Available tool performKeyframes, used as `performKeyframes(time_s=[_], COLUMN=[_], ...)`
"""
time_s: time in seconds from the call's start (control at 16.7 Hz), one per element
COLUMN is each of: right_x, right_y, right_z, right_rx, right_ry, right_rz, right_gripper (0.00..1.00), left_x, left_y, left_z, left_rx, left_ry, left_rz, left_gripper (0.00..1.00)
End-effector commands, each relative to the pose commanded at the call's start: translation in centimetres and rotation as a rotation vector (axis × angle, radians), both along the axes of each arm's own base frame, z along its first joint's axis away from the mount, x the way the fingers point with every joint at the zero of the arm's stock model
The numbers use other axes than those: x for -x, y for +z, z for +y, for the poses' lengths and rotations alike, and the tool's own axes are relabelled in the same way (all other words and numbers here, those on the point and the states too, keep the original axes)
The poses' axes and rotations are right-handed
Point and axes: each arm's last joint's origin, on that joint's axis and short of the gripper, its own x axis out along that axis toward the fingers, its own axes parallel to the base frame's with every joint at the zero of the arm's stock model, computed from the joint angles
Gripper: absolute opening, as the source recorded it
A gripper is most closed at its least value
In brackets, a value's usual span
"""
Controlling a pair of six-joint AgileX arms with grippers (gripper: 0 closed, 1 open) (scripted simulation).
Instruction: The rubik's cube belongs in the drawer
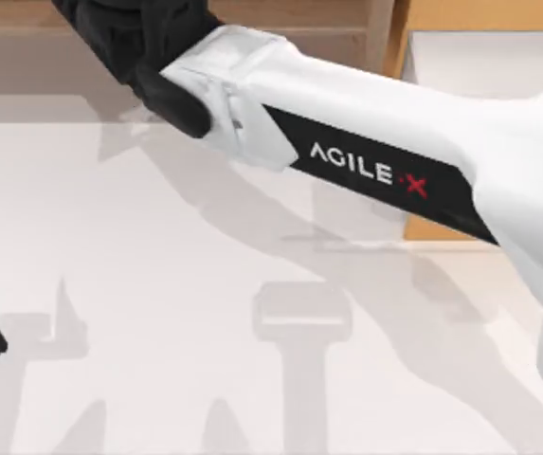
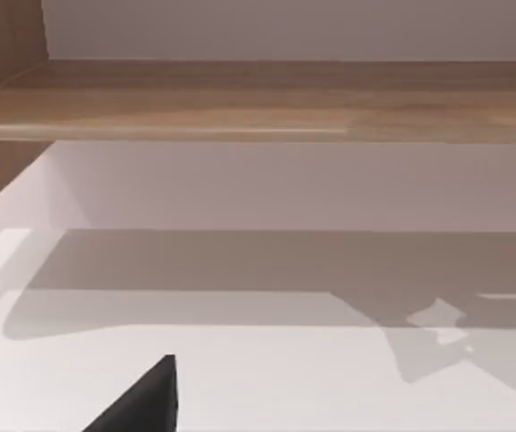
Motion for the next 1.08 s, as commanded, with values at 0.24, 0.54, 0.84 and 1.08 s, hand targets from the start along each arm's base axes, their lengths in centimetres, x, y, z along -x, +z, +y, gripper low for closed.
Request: performKeyframes(time_s=[0.24, 0.54, 0.84, 1.08], right_x=[2.5, 2.3, -0.8, -4.6], right_y=[6.5, 11.5, 9.8, 5.2], right_z=[-1.6, -7.2, -13.8, -20.5], right_rx=[-0.066, -0.002, 0.209, 0.409], right_ry=[0.240, 0.345, 0.239, 0.050], right_rz=[0.034, 0.171, 0.479, 0.800], right_gripper=[0.00, 0.00, 0.00, 0.00], left_x=[0.0, 0.0, 0.0, 0.0], left_y=[0.0, 0.0, 0.0, 0.0], left_z=[0.0, 0.0, 0.0, 0.0], left_rx=[0.000, 0.000, 0.000, 0.000], left_ry=[0.000, 0.000, 0.000, 0.000], left_rz=[0.000, 0.000, 0.000, 0.000], left_gripper=[1.00, 1.00, 1.00, 1.00])
